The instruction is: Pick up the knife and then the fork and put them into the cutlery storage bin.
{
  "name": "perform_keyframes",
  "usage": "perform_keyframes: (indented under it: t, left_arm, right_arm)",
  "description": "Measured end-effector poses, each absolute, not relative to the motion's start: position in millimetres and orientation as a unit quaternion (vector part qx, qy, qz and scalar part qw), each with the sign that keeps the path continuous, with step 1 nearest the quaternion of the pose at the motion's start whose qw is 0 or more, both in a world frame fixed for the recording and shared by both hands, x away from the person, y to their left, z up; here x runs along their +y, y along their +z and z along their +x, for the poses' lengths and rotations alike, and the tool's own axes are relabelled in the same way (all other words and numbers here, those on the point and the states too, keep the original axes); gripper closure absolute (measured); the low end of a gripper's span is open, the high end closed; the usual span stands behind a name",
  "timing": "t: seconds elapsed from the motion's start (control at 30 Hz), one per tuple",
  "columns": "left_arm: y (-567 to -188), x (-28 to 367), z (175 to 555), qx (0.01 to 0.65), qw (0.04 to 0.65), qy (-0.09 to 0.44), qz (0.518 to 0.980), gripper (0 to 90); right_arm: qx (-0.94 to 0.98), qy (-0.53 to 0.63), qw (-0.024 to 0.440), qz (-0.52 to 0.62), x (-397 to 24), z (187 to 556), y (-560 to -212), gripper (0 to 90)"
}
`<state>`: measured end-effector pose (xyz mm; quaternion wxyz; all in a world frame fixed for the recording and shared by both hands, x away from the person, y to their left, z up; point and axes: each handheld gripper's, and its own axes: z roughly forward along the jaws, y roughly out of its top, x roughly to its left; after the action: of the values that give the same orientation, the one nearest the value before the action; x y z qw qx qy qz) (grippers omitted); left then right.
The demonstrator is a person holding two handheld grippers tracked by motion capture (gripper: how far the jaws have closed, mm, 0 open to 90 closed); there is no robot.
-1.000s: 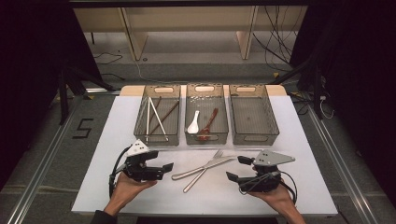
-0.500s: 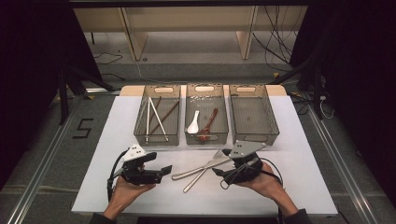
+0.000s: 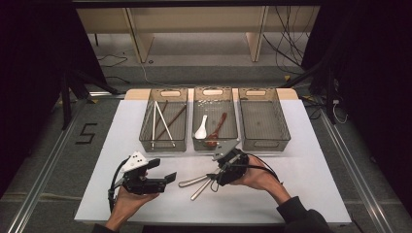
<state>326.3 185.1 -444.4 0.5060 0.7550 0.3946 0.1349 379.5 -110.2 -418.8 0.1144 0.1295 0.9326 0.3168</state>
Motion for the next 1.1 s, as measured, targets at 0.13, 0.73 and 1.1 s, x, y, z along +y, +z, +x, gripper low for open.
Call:
perform_keyframes:
  t: [0.13,0.73,1.1]
  left_arm:
    - [-444,187,325,0.393,0.508,0.139,0.753,17.0]
    - [-442,189,322,0.391,0.516,0.143,0.749,16.4]
    - [-444,190,323,0.392,0.512,0.143,0.751,16.2]
  right_arm:
    - [0.941,0.298,0.105,0.12,-99,388,-425,34.6]
    - [0.963,0.246,0.074,0.081,-67,405,-450,41.6]
    - [0.972,0.214,0.059,0.072,-58,409,-461,47.2]
